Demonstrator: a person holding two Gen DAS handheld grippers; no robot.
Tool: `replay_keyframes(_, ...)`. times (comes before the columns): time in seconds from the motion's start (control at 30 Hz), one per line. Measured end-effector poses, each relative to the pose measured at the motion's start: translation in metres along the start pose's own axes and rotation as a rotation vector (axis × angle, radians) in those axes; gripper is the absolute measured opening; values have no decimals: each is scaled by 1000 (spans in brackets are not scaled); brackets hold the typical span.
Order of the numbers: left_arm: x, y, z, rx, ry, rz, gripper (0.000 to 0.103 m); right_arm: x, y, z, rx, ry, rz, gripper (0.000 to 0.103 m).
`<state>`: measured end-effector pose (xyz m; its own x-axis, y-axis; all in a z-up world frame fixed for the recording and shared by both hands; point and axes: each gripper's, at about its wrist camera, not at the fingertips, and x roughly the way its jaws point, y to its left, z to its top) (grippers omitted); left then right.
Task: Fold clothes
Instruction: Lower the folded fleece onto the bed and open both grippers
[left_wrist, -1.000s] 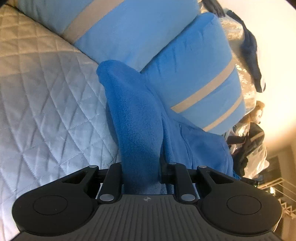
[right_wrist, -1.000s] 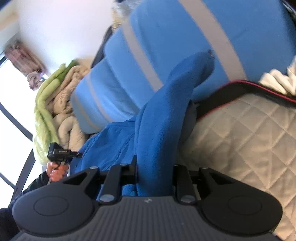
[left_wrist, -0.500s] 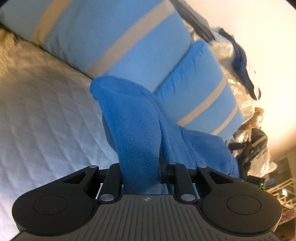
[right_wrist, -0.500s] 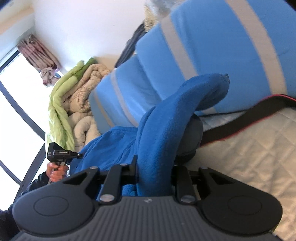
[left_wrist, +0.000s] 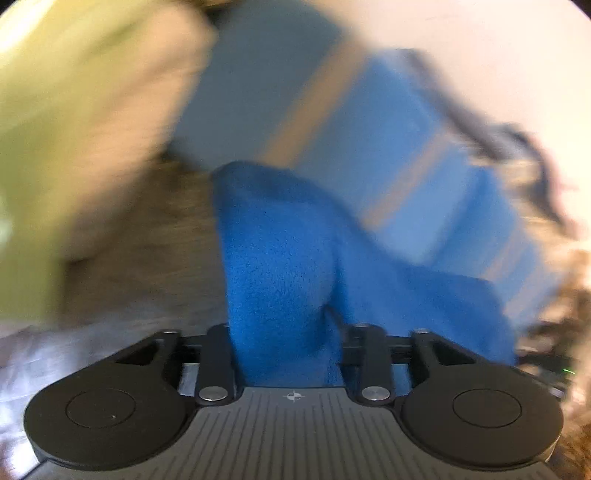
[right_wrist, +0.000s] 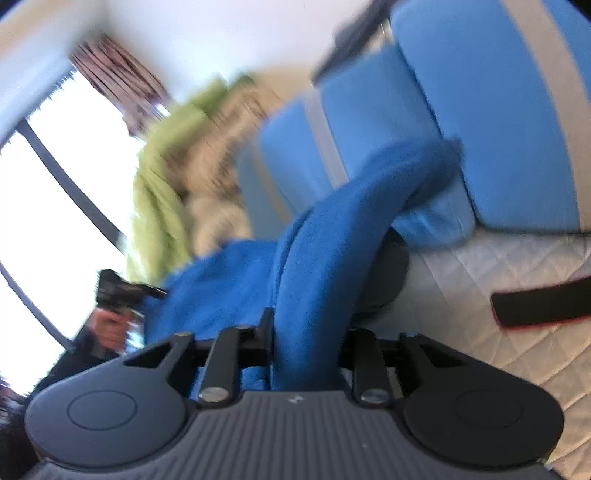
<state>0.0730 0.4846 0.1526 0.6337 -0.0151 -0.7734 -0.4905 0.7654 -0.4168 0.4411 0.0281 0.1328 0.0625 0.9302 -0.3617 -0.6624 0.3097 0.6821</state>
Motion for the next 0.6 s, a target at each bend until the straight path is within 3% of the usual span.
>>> replay_keyframes(0.07, 19, 27, -7, -72, 79, 151, 44, 18, -7, -10, 25, 50, -79, 73)
replay_keyframes(0.13, 31, 40, -17, -82, 112, 285, 54, 36, -14, -20, 50, 101, -158, 76)
replay_keyframes(0.17, 34, 42, -22, -71, 113, 316, 59, 46, -17, -25, 62, 126, -197, 83)
replay_keyframes(0.3, 33, 33, -36, -29, 94, 273, 68, 45, -25, -34, 82, 145, -271, 92)
replay_keyframes(0.33, 31, 28, -38, -21, 79, 280, 74, 40, -25, -34, 74, 143, -285, 94)
replay_keyframes(0.4, 24, 22, -40, -17, 51, 290, 77, 31, -22, -36, 58, 130, -306, 102)
replay_keyframes(0.6, -3, 8, -45, -65, -58, 312, 87, 0, -16, -43, 52, 120, -332, 103)
